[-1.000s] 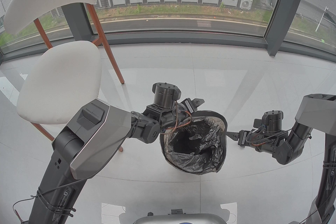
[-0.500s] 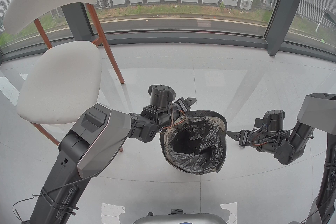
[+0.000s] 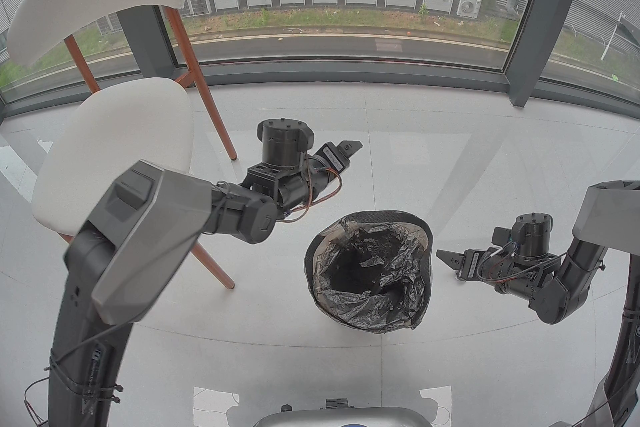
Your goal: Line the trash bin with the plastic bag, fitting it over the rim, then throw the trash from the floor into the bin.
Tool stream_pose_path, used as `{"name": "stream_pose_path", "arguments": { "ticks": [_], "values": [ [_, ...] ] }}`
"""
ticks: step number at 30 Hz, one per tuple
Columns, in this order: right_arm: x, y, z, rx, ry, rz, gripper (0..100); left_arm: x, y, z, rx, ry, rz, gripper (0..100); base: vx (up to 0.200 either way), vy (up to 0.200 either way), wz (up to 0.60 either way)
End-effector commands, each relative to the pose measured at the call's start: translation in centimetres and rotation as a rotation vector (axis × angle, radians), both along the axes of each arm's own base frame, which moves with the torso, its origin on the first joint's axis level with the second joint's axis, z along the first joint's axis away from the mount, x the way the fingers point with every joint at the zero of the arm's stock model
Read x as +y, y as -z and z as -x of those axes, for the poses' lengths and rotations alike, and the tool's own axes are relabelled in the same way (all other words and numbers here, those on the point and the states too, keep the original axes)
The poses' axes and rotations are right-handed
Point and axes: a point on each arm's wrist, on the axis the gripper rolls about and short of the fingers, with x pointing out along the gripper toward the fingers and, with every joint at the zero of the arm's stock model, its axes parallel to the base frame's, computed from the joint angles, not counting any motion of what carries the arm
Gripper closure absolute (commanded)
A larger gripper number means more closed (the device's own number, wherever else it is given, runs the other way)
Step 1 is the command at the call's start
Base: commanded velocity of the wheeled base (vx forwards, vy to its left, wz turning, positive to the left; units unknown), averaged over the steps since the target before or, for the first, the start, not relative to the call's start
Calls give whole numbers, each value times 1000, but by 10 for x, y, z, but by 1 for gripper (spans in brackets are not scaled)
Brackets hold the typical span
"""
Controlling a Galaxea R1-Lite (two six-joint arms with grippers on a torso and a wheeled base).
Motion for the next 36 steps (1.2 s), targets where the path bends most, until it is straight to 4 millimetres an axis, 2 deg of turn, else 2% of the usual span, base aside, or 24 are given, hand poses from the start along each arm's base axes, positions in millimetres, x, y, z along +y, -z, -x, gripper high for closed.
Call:
{"name": "stream_pose_path", "arguments": {
  "ticks": [1,2,3,4,6,7,8,9,12,13,17,23,28,36],
  "values": [
    [-15,-30,43,-15,18,-24,0,74,-84,114,-6,3,-113,0,0,0,0],
    [-18,-35,54,-16,23,-23,0,84,-78,134,-3,23,-191,0,0,0,0],
    [-18,-35,55,-14,23,-23,0,85,-76,137,-2,27,-207,0,0,0,0],
    [-24,-44,72,-15,38,-20,0,107,-57,173,1,73,-381,0,0,0,0],
    [-24,-44,72,-15,38,-20,0,107,-57,173,1,73,-381,0,0,0,0],
    [-35,-56,95,-26,73,-16,0,151,-36,215,3,98,-593,0,0,0,0],
    [-37,-55,97,-21,80,-14,0,153,-35,217,4,98,-599,0,0,0,0],
    [-49,-56,105,-9,135,-3,0,167,-22,230,34,102,-647,0,0,0,0],
    [-57,-61,111,-33,170,0,0,172,-12,243,35,93,-644,0,0,0,0],
    [-62,-71,114,-71,192,-3,0,180,-12,255,-19,59,-628,0,0,0,0],
    [-63,-84,120,-121,194,0,0,190,-11,273,-128,1,-586,0,0,0,0],
    [-65,-79,136,-97,188,23,0,200,-8,297,-151,-55,-503,0,0,0,0],
    [-66,-78,142,-95,196,21,0,201,-12,299,-133,-121,-437,0,0,0,0],
    [-67,-80,157,-102,207,22,0,201,-10,303,-127,-112,-437,0,0,0,0]
  ]
}}
